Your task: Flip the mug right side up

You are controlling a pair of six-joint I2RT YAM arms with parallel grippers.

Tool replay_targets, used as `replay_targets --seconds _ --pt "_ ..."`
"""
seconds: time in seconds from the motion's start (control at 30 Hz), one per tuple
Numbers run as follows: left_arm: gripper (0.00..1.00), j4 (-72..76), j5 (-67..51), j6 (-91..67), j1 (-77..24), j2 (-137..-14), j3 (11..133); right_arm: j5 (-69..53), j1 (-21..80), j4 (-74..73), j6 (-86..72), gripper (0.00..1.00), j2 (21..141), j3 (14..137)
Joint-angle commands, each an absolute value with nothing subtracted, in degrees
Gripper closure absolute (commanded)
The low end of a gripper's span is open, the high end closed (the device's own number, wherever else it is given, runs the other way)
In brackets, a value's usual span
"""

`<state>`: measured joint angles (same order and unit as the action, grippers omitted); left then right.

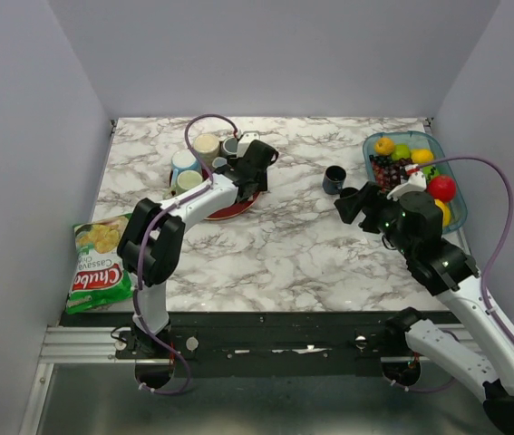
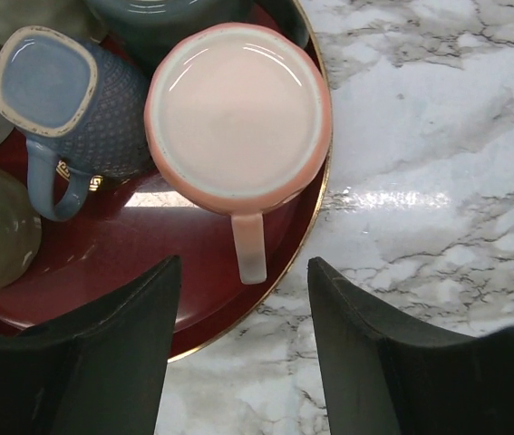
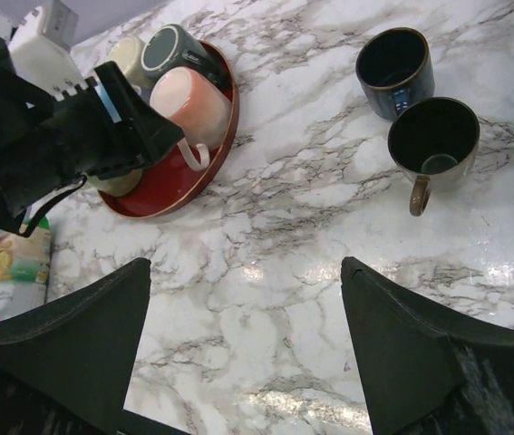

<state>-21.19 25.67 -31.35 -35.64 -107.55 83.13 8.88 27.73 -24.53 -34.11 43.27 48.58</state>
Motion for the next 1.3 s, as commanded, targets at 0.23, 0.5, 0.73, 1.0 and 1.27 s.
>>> replay_targets --seconds 0.23,0.5,0.73,1.0,1.27 --pt "0.44 -16.4 30.8 -32.2 -35.2 -112.5 82.5 7.4 27.5 -26.5 -35.9 0.09 41.4 46.6" --pt "0.61 -17.2 30.4 -30.9 -34.7 -115.1 84.6 8.0 27.5 -26.6 -36.6 0.09 41.7 46.5" --pt "0.92 -17.4 30.6 -30.9 -34.5 -115.2 85.1 8.1 27.5 -26.6 -36.6 0.09 42.4 46.5" --pt "1.0 -16.4 30.1 -30.2 -34.5 -112.7 85.1 8.4 27.5 -26.5 -36.5 0.09 42.5 46.6" --pt "1.0 -15.0 28.0 -31.0 -35.7 -101.9 81.9 7.0 27.5 -25.8 -36.4 0.01 42.1 47.2"
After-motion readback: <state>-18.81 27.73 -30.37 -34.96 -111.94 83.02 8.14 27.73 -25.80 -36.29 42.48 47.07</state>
